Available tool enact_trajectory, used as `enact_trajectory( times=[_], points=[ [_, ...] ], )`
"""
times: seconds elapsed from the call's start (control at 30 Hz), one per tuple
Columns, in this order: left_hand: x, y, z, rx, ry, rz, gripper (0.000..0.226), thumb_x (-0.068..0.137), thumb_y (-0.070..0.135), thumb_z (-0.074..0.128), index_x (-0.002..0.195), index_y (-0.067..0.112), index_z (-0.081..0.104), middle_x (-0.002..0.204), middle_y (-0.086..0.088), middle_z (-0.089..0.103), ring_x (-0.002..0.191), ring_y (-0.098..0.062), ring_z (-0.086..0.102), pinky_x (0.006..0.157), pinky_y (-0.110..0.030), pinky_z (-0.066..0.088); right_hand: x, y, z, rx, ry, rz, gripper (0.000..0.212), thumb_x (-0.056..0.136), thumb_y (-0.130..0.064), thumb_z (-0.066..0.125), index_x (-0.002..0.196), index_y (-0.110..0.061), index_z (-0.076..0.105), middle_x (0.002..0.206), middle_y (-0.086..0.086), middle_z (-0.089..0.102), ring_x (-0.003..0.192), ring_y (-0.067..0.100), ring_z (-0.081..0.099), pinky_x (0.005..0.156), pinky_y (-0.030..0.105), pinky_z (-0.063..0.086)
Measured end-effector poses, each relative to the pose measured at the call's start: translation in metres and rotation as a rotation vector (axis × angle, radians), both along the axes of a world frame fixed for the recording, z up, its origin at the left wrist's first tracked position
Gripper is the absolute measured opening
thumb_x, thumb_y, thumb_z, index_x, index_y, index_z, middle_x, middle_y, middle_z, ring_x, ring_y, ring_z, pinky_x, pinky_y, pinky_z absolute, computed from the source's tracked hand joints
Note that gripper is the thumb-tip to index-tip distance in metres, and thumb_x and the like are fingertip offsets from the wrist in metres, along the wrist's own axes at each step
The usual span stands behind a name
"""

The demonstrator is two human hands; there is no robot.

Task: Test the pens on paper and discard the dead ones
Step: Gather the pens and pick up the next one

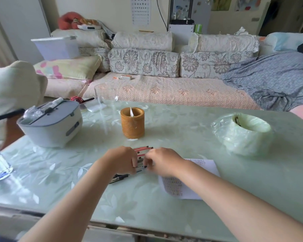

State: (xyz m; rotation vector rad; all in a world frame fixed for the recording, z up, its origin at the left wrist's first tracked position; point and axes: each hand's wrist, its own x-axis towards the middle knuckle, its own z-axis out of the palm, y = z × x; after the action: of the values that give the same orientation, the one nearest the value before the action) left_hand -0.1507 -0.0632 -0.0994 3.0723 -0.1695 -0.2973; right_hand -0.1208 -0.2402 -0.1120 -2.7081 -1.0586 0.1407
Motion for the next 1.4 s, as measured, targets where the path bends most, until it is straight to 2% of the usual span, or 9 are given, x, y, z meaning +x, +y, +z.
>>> enact_trajectory(
  times=[0.23,0.5,0.6,0.73,0.87,0.97,1.1,1.23,1.4],
  points=[
    [-0.009,0.003,-0.006,-0.006,0.011,-0.024,0.023,0.07,0.039,0.074,0.091,0.034,0.067,0.098,0.015,0.066,0.093,-0.013,0.061,0.071,-0.025,0.047,-0.001,0.005,-0.01,-0.066,-0.076,0.056,0.017,0.086,-0.03,0.057,0.096,-0.029,0.07,0.106,-0.008,0.064,0.102,0.018,0.059,0.078,0.029,0.045],
    [-0.011,0.008,0.022,-0.063,-0.058,0.021,0.013,0.085,0.043,0.061,0.091,0.033,0.066,0.087,0.009,0.062,0.08,-0.016,0.056,0.069,-0.028,0.048,0.009,-0.017,0.021,0.134,0.007,-0.051,0.01,0.094,-0.028,0.057,0.096,-0.026,0.067,0.102,-0.008,0.058,0.095,0.015,0.058,0.086,0.032,0.047],
    [-0.012,0.011,0.032,-0.177,0.029,0.059,0.023,0.089,0.043,0.057,0.082,0.023,0.064,0.076,0.007,0.065,0.069,-0.014,0.059,0.067,-0.029,0.048,0.009,-0.034,0.026,0.145,-0.001,-0.119,0.007,0.095,-0.027,0.056,0.093,-0.025,0.062,0.098,-0.009,0.053,0.091,0.016,0.056,0.086,0.035,0.048],
    [-0.016,-0.003,0.034,-0.35,0.054,0.025,0.027,0.096,0.042,0.049,0.096,0.023,0.068,0.082,0.001,0.064,0.069,-0.014,0.056,0.066,-0.031,0.044,0.001,-0.055,0.029,0.14,-0.005,-0.172,0.003,0.095,-0.024,0.055,0.095,-0.022,0.057,0.097,-0.008,0.054,0.092,0.015,0.054,0.084,0.032,0.047],
    [-0.017,-0.024,0.038,-0.459,0.02,-0.033,0.027,0.1,0.031,0.045,0.099,0.025,0.071,0.069,0.01,0.054,0.058,-0.004,0.045,0.053,-0.022,0.033,-0.011,-0.072,0.032,0.165,0.006,-0.221,0.008,0.09,-0.02,0.056,0.094,-0.027,0.054,0.085,-0.014,0.055,0.084,0.014,0.055,0.077,0.031,0.049],
    [-0.017,-0.04,0.035,-0.556,-0.04,-0.079,0.016,0.095,0.034,0.055,0.094,0.03,0.071,0.073,0.007,0.064,0.061,-0.01,0.055,0.058,-0.025,0.043,-0.024,-0.078,0.034,0.24,0.098,-0.214,0.017,0.089,-0.021,0.058,0.101,-0.032,0.053,0.087,-0.012,0.059,0.081,0.011,0.058,0.072,0.03,0.048],
    [-0.018,-0.068,0.038,-0.681,-0.103,-0.109,0.012,0.089,0.029,0.062,0.09,0.024,0.073,0.06,0.017,0.064,0.049,0.002,0.051,0.046,-0.013,0.039,-0.035,-0.083,0.035,0.272,0.118,-0.221,0.013,0.097,-0.034,0.051,0.106,-0.028,0.059,0.089,-0.005,0.062,0.08,0.017,0.058,0.069,0.032,0.045],
    [-0.01,-0.076,0.04,-0.738,-0.128,-0.04,0.016,0.093,0.032,0.055,0.086,0.024,0.068,0.072,0.01,0.072,0.052,-0.007,0.057,0.054,-0.032,0.051,-0.029,-0.101,0.038,0.225,0.007,-0.303,0.022,0.1,-0.042,0.045,0.101,-0.028,0.063,0.074,-0.009,0.056,0.071,0.017,0.054,0.06,0.032,0.038],
    [-0.001,-0.086,0.035,-0.695,-0.114,-0.078,0.009,0.088,0.019,0.064,0.093,0.025,0.069,0.077,0.009,0.072,0.065,-0.009,0.065,0.061,-0.028,0.053,-0.024,-0.118,0.029,0.279,0.009,-0.299,0.014,0.096,-0.034,0.056,0.101,-0.026,0.066,0.085,-0.01,0.061,0.08,0.014,0.057,0.066,0.028,0.041]
  ],
)
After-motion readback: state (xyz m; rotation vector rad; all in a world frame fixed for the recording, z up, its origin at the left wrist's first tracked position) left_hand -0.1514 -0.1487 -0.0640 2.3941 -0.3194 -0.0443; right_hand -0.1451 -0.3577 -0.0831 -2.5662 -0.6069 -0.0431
